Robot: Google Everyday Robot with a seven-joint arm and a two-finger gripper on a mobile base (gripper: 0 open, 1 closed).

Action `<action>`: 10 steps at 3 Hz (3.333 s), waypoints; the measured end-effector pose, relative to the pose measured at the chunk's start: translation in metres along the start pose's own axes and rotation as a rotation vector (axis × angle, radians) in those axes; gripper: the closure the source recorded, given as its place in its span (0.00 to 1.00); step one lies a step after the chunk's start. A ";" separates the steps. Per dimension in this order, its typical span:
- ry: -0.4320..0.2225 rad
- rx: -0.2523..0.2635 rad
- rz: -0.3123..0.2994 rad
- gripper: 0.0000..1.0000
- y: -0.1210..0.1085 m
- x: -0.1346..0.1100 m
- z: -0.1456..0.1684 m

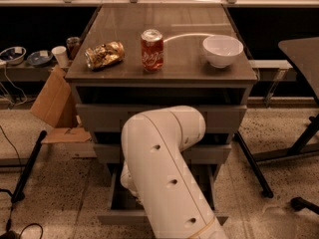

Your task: Pick blue chip bag from bottom drawer and place on counter

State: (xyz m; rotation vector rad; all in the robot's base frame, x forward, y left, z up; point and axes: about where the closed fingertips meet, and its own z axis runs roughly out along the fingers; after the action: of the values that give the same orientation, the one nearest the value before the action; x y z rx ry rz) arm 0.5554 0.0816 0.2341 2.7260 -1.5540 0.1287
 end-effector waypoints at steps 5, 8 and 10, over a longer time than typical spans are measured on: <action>-0.024 0.228 0.145 1.00 0.140 0.025 -0.220; -0.005 0.321 0.134 1.00 0.175 0.056 -0.341; -0.030 0.336 0.350 1.00 0.142 0.122 -0.418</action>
Offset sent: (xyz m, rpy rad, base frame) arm -0.0757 -0.0453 0.1177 0.1266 -0.1141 -0.1560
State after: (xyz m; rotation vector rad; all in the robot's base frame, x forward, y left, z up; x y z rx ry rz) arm 0.4655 -0.0783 0.6541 2.6544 -2.1859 0.3824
